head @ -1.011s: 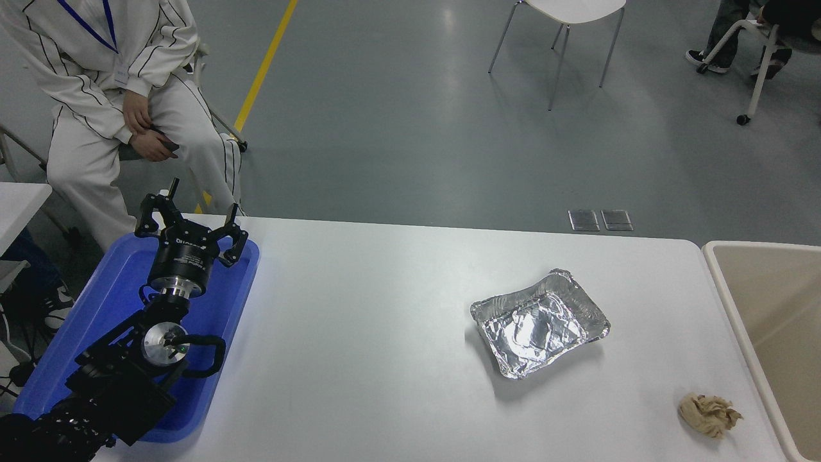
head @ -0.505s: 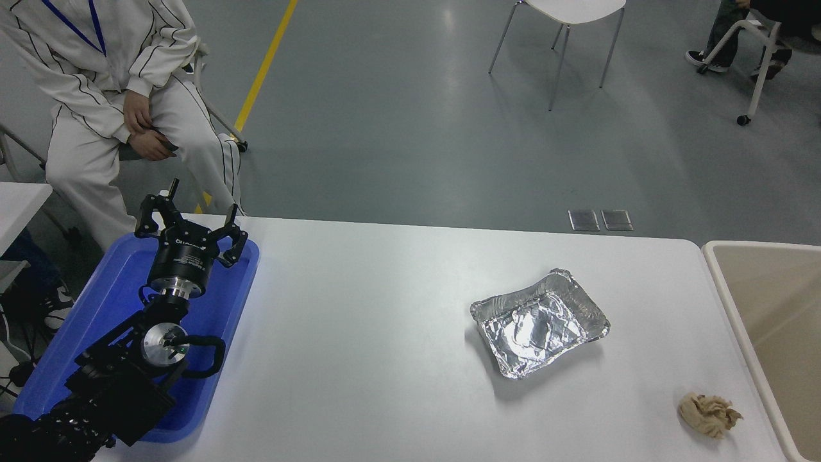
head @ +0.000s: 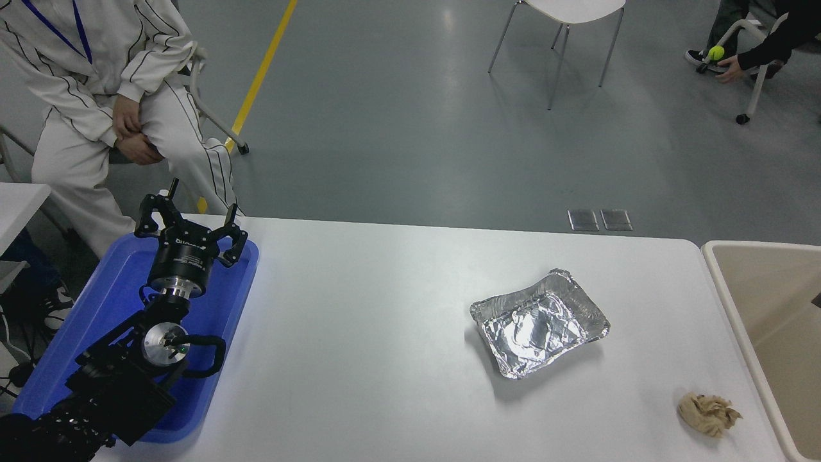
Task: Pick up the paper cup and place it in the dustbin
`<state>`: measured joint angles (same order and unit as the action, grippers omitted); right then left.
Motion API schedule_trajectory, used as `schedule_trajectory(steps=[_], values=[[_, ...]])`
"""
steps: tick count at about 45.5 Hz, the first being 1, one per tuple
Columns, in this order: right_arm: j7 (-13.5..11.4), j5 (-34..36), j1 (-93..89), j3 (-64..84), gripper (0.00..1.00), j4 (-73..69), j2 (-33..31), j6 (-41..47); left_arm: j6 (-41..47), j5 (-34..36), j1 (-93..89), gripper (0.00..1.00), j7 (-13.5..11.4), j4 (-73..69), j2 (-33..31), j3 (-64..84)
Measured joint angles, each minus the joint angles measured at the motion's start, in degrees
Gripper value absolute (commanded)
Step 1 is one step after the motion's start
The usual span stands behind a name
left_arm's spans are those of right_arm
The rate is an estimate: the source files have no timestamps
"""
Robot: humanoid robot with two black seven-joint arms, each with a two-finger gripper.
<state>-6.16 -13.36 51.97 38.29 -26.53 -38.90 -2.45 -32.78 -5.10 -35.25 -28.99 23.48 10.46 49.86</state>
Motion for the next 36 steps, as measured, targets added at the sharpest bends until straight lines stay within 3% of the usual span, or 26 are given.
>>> schedule_trajectory(steps=[18,25,36], values=[[0.00,-3.91,25.85,18.49,1.00,-28.95,-5.62,3.31,0.00,0.01,0.00,1.00,-0.01,0.08,0.00,0.00],[-0.05,-4.21,37.58,25.62,1.00,-37.09,-5.97,11.26,0.00,0.00,0.00,1.00,-0.01,0.08,0.00,0.01],[-0.06,-4.41,53.95,32.53,1.00,-42.89,-3.61,31.25,0.00,0.01,0.00,1.00,-0.01,0.07,0.00,0.01]])
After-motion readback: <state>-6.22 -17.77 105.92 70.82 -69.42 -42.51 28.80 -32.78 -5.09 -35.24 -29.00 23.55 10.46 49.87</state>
